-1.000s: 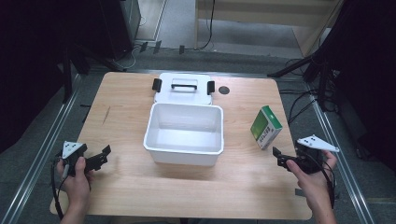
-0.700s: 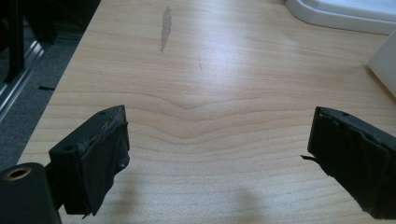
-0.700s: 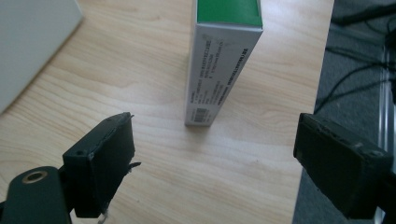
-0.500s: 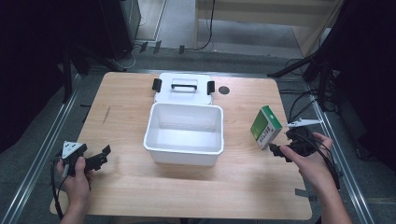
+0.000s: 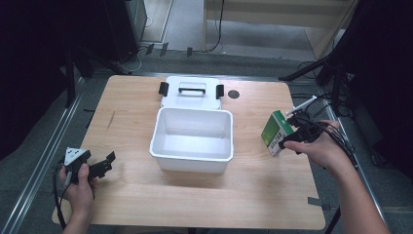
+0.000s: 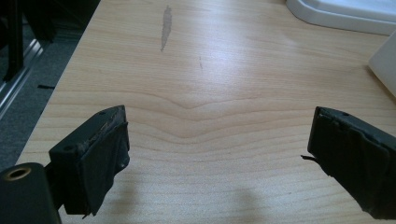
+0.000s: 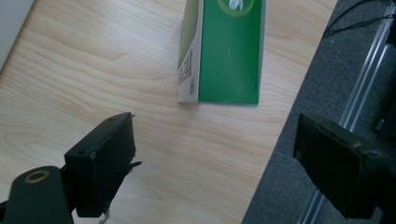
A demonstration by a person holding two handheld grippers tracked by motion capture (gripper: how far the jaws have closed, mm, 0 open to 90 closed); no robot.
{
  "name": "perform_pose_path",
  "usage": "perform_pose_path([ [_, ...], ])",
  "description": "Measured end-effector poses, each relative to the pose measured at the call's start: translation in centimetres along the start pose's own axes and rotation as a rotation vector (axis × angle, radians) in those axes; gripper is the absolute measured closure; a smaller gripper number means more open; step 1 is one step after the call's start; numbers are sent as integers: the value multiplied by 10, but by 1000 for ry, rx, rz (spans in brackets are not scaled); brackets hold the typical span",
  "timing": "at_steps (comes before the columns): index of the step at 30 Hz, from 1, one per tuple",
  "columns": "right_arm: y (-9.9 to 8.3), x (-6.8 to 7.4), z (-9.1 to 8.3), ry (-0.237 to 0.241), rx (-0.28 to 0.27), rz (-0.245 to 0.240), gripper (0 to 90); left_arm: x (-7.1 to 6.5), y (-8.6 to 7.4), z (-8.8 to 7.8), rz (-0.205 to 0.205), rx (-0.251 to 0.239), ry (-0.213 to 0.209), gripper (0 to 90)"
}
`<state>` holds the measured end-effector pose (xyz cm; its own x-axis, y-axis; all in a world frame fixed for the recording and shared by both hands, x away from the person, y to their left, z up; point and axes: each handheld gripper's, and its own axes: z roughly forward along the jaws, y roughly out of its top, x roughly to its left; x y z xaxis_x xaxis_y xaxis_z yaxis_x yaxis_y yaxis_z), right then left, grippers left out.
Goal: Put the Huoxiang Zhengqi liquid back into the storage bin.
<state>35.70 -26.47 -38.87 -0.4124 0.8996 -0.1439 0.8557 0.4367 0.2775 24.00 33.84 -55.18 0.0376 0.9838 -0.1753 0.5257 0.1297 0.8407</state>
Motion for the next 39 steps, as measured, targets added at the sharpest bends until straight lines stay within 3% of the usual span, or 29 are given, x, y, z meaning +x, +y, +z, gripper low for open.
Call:
perform_pose_path([
  [5, 17, -2, -2, 20, 61, 5, 131, 0, 0, 0, -4, 0, -2, 63],
  [9, 34, -7, 3, 17, 107, 36, 136, 0, 0, 0, -9, 3, -2, 63],
  [12, 48, -10, 6, 25, 122, 31, 221, 0, 0, 1, -10, 1, -3, 63],
  [17, 60, -12, 13, 33, 145, 37, 288, 1, 0, 1, -12, 0, -3, 63],
  [22, 71, -15, 29, 64, 197, 72, 372, 1, 0, 1, -11, 0, -4, 63],
  [29, 76, -21, 38, 132, 209, 91, 514, 1, 0, 1, -11, 1, -6, 63],
  [32, 76, -20, 39, 135, 212, 87, 541, 1, 0, 1, -11, 1, -5, 63],
  [33, 77, -19, 38, 131, 214, 77, 606, 1, 0, 1, -11, 1, -5, 63],
  [36, 77, -18, 38, 123, 209, 74, 627, 0, 0, 1, -12, -1, -4, 63],
  [39, 76, -14, 36, 106, 205, 36, 640, 0, 0, 1, -12, -1, -4, 63],
])
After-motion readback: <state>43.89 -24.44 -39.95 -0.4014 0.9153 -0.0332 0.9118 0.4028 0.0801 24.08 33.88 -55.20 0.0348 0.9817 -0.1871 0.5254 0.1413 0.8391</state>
